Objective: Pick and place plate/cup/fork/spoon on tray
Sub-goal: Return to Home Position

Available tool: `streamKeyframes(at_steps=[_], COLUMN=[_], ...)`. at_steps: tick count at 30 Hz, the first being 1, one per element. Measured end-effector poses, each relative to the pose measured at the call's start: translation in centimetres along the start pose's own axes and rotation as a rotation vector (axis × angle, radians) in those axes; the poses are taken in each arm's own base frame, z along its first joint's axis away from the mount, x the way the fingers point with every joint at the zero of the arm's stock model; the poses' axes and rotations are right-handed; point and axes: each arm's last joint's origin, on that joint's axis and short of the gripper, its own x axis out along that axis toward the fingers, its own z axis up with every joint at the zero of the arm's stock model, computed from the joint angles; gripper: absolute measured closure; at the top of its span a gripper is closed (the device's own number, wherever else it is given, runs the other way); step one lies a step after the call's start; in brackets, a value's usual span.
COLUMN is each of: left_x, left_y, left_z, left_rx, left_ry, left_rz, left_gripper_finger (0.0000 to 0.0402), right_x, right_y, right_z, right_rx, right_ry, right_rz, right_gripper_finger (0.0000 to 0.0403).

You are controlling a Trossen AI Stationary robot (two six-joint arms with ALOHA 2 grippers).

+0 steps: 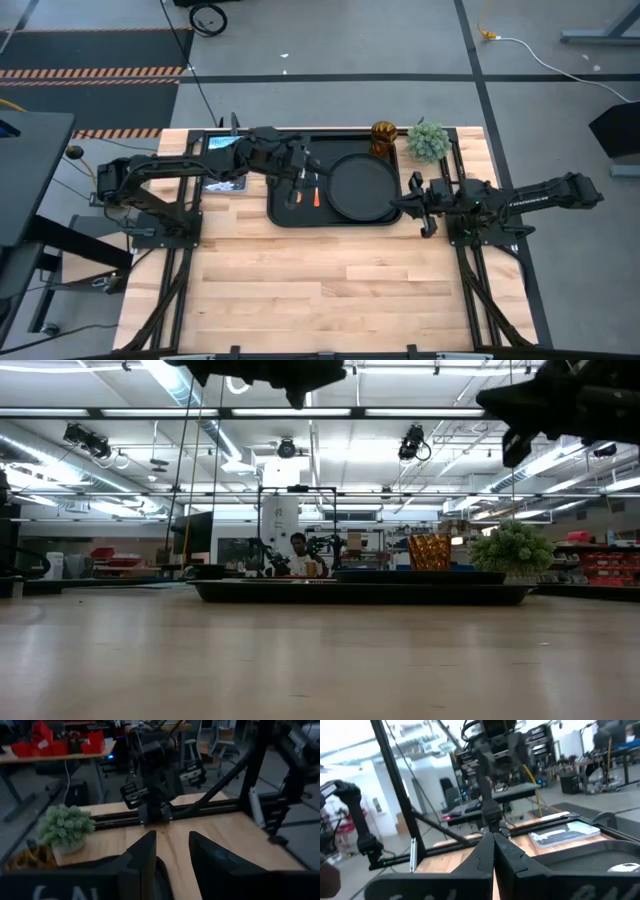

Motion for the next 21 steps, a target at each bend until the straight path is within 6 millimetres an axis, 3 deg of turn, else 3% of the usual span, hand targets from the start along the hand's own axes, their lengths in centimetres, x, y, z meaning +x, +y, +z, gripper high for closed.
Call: streamKeyframes(at_steps=[3,11,21], left_x=[-0.6,-2.0,-6.0], left_y=[-0.8,-3.8,-6.2], left_z=[0.7,0.5,2.0], left_rx=[-0.047,-0.080,-0.052], left_ry=[-0.010,0.001,-0.099], left_rz=[-0.018,-0.045,-0.031], left_gripper_finger=[0.0276,0.0276,0.0276], right_x=[-1.0,-1.1,-1.1], right_y=[-0.4,-0.4,-0.4], right_z=[-1.2,-0.9,-0.9], right_rx=[0.008,0.024,0.015], right_ry=[-0.066,-0.098,-0.100], right_rz=[-0.001,-0.002,-0.019], right_gripper_finger=[0.0396,0.0390,0.0390])
